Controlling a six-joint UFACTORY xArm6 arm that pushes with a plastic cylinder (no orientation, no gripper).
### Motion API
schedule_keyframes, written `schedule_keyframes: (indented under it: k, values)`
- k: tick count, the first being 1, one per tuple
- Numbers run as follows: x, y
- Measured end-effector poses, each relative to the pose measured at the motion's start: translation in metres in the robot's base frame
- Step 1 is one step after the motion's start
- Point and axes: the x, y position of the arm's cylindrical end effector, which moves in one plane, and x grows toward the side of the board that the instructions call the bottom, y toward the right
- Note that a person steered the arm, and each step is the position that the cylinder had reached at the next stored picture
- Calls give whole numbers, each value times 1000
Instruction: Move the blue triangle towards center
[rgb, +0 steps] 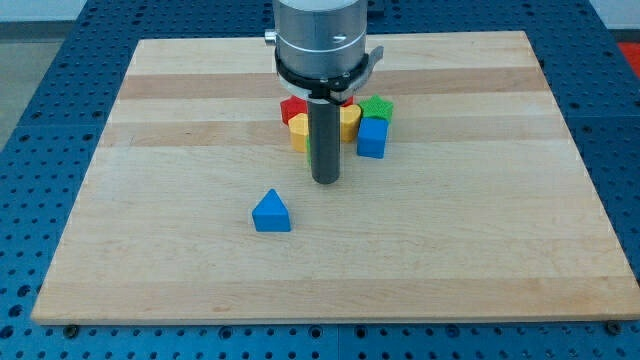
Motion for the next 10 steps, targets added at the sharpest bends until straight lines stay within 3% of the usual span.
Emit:
schedule_keyframes:
  k: [3,5,6,9,10]
  values:
    - [7,-65]
    - [65,-103]
    - [81,-101]
    - [69,-27]
    - [70,-25]
